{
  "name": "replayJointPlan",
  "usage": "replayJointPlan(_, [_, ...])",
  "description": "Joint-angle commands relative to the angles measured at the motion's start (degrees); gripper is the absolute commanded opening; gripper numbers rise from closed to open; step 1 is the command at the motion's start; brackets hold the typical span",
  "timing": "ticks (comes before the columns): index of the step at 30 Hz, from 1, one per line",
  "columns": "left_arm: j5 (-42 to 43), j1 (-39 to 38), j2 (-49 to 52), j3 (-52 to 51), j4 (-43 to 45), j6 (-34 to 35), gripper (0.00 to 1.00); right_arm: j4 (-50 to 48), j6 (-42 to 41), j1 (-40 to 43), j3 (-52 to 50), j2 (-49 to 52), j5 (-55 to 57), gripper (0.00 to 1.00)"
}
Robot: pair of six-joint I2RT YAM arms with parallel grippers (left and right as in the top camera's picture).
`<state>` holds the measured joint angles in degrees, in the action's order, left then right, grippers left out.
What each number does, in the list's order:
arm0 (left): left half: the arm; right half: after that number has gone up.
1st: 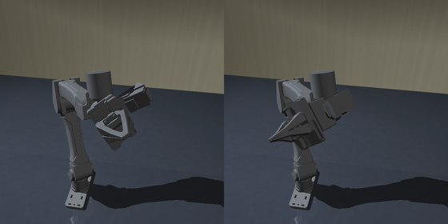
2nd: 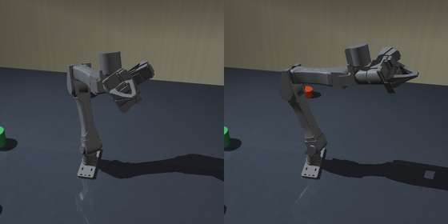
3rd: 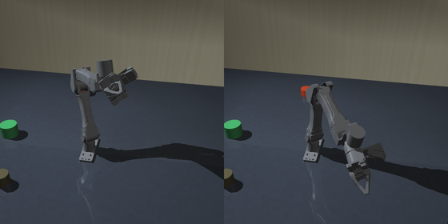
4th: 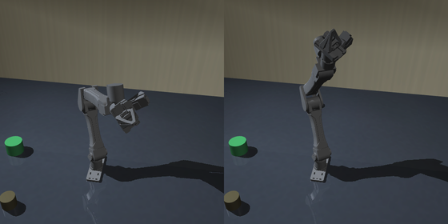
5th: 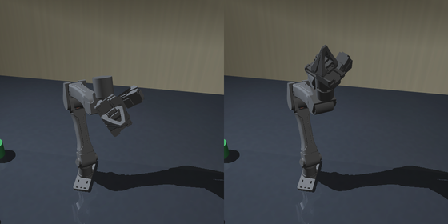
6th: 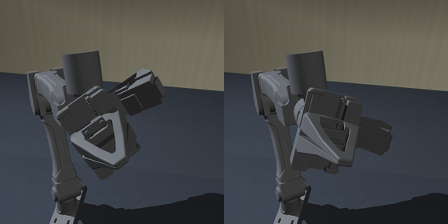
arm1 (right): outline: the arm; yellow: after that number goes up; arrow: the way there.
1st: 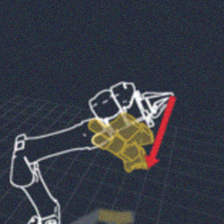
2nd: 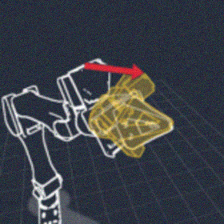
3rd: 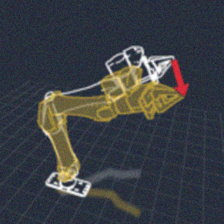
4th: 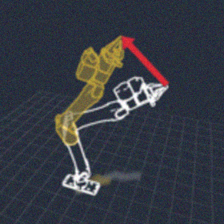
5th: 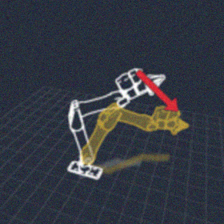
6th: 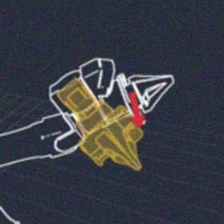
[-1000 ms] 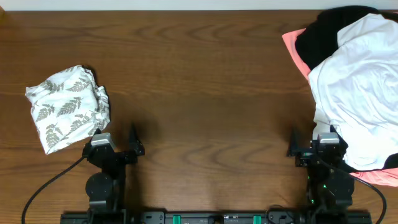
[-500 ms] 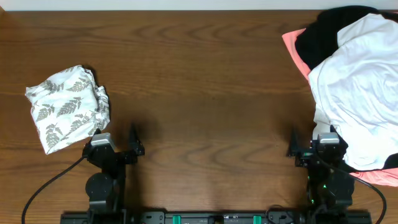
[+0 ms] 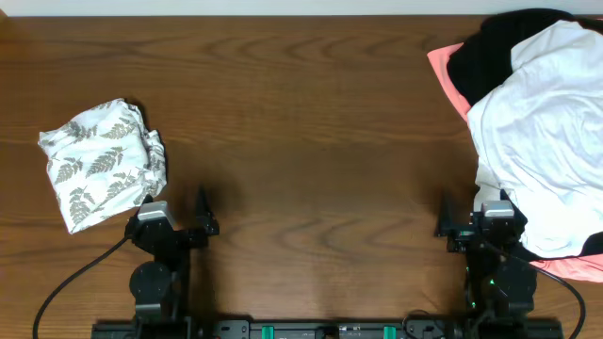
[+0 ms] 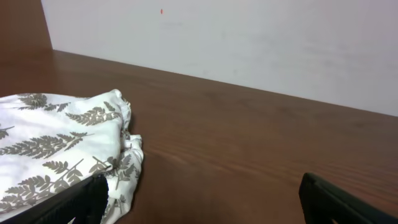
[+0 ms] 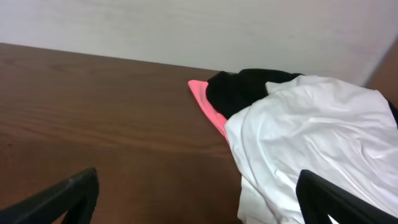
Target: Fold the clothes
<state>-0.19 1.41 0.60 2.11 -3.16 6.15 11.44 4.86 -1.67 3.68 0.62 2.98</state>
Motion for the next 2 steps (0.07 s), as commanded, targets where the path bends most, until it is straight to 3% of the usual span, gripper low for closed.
replayJointPlan(1, [-0.33,0.28,-0.37,-1.88,-0.85,-0.33,0.98,0.04,0.57,0.55,-0.22,-0.31,-0.26,0.99])
replayJointPlan(2, [-0.33,0.28,-0.37,-1.88,-0.85,-0.35,0.98,0.04,0.57,0.55,-0.22,-0.31,-0.24,0.99])
